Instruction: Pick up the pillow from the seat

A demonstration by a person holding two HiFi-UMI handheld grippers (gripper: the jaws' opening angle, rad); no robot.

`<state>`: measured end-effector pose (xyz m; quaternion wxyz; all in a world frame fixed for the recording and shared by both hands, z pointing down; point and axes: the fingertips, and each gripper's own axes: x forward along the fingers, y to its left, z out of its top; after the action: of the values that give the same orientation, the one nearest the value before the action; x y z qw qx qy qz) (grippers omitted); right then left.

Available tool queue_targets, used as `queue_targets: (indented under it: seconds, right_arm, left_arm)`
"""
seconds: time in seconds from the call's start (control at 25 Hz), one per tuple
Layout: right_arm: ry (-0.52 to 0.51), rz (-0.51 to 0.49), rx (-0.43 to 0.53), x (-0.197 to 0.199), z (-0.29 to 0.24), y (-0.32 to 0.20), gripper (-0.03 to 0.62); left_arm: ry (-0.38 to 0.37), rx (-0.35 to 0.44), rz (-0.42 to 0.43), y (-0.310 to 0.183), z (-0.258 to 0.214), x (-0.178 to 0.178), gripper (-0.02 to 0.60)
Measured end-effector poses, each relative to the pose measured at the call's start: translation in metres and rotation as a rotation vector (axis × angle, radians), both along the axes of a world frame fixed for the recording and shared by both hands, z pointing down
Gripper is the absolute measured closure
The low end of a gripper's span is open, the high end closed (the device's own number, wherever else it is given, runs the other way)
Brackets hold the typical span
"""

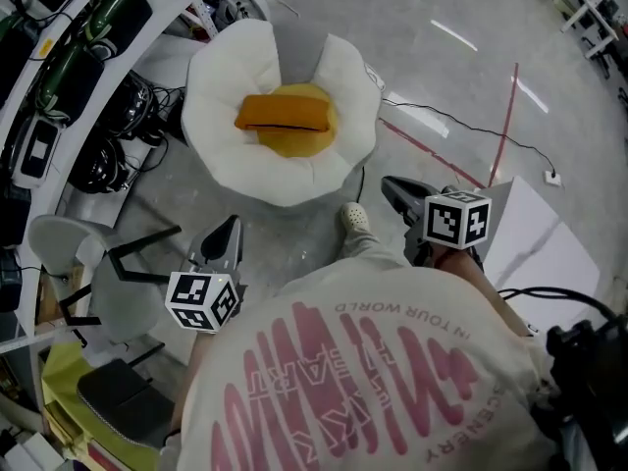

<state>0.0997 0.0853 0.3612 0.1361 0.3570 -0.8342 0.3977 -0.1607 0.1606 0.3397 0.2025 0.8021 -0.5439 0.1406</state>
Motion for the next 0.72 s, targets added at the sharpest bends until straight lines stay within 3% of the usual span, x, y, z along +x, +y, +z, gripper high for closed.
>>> queue_targets:
  seconds: [0.32,0.72]
  right_arm:
    - [-0.014,-0.077,-0.003,0.001,-0.004,-0.090,0.589]
    - [-0.016,-0.176,-0.074,0.003,0.014,-0.172,0.589]
  left_arm:
    - [0.047,-0.029,-0.103,-0.064,0.000,0.008,0.565]
    - [0.064,-0.071,-0.232,-0.120,0.022,0.014,0.565]
